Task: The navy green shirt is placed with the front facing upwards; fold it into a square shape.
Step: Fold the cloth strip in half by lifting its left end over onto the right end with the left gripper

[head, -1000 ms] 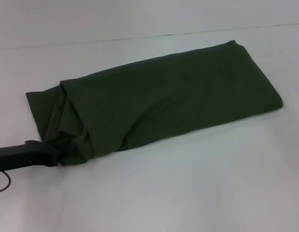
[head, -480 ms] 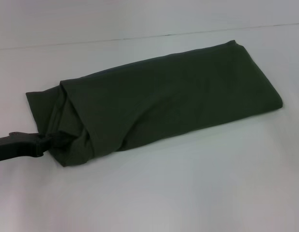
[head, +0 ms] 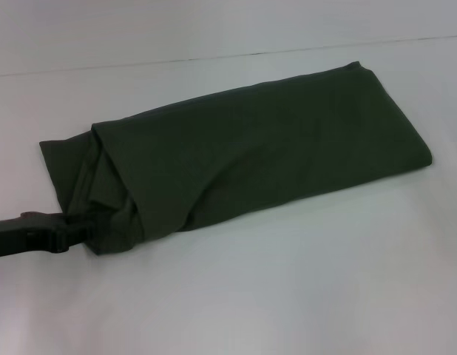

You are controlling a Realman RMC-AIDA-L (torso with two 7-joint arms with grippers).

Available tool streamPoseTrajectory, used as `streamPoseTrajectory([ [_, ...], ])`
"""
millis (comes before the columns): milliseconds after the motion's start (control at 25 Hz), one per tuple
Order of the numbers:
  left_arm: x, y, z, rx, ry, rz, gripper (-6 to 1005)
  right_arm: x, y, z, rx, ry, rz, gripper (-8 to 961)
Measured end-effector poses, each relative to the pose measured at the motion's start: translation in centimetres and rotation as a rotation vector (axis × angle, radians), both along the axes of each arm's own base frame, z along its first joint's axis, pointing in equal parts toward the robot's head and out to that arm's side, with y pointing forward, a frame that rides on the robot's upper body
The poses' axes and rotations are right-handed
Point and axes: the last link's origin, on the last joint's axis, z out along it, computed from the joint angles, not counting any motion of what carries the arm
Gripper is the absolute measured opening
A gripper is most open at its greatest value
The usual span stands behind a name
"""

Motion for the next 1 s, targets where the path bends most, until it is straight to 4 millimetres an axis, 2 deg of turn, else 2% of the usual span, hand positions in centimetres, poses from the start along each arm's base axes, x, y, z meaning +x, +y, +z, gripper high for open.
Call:
streamPoseTrajectory([
  [120,0.1,-0.1,-0.3,-0.010,0.000,0.000,155,0.0,0.0,0.0,0.001,-0.002,0.000,851],
  [520,-0.5,0.4,-1.2,0.010,0.042,0.019,615,0.0,0.0,0.0,0.001,-0.005,0.002,851],
  [760,-0.3,0.2,-1.8,-0.016,0.048,0.006,839,0.0,0.0,-0.1,-0.001,-0.002,0.003,851],
  [1000,-0.1,0.2,-2.2,-0.036,0.062,-0.009,901,0.0,0.0,-0.1,-0.002,-0.002,0.003,851],
])
